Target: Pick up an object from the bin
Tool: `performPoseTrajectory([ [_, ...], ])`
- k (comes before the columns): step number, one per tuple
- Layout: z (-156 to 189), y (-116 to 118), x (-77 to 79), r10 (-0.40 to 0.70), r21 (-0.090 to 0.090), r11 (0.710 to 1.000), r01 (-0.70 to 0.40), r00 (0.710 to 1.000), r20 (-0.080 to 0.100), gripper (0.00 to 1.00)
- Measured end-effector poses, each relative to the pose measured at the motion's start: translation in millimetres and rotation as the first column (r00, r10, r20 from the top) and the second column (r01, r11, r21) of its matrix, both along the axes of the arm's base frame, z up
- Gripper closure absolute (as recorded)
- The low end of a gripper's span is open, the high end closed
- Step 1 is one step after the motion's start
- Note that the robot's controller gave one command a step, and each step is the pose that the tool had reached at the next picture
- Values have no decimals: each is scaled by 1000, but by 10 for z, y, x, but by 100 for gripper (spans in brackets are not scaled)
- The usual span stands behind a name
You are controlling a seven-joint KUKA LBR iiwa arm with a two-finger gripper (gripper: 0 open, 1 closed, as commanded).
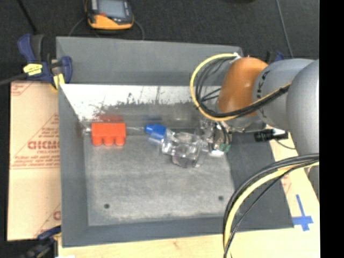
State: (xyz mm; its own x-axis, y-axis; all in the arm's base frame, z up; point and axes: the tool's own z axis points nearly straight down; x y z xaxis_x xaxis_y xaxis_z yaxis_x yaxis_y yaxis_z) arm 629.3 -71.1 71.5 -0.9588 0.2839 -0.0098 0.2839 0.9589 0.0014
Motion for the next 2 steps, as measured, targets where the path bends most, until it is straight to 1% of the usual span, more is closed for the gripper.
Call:
performPoseTrajectory([
  [1, 307, 354, -195, 77, 0, 997, -77, 997, -5, 0],
  [2, 296, 406, -199, -18, 1, 1000, 18, 1000, -7, 0],
])
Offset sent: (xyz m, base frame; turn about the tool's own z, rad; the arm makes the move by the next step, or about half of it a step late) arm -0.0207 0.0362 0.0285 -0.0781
